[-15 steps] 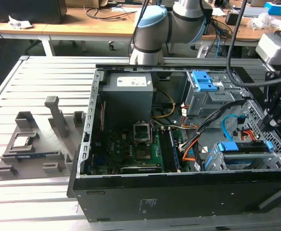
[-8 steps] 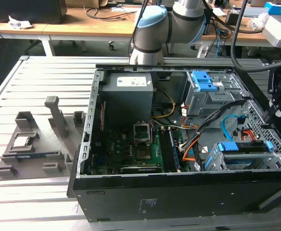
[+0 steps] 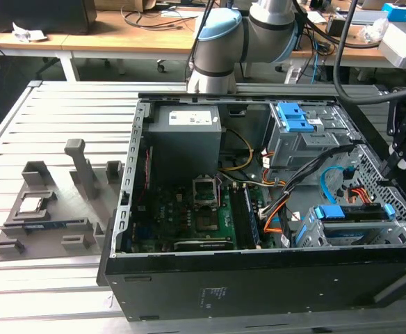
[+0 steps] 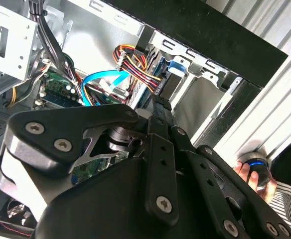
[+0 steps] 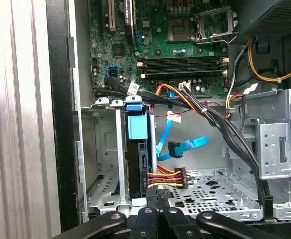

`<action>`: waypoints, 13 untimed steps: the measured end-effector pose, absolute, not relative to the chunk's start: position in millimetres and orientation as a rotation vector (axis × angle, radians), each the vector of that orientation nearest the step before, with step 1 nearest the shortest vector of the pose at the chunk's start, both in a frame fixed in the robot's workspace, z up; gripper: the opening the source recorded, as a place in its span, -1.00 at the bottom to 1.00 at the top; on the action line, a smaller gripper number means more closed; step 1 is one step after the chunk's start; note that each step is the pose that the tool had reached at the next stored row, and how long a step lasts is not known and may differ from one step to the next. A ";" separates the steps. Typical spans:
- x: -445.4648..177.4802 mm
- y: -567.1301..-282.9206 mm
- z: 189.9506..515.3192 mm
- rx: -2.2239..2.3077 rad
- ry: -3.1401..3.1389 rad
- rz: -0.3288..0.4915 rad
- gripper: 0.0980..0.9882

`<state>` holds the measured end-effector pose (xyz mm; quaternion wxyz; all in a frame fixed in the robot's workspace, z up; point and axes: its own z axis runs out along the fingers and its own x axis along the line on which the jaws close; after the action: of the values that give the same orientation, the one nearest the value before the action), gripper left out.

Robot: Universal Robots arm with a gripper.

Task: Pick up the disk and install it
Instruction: 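Insert the second disk wire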

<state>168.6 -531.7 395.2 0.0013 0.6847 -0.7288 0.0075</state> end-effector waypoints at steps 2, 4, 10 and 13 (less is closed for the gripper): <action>168.6 -531.7 395.2 2.149 -2.288 0.024 -0.98; 168.6 -531.7 395.2 2.149 -2.287 0.024 -0.56; 160.3 -515.0 392.6 2.153 -2.283 0.025 -0.41; 136.9 -511.7 384.3 2.158 -2.279 0.025 -0.41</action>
<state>136.9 -511.7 384.3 0.0015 0.6876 -0.7260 0.0078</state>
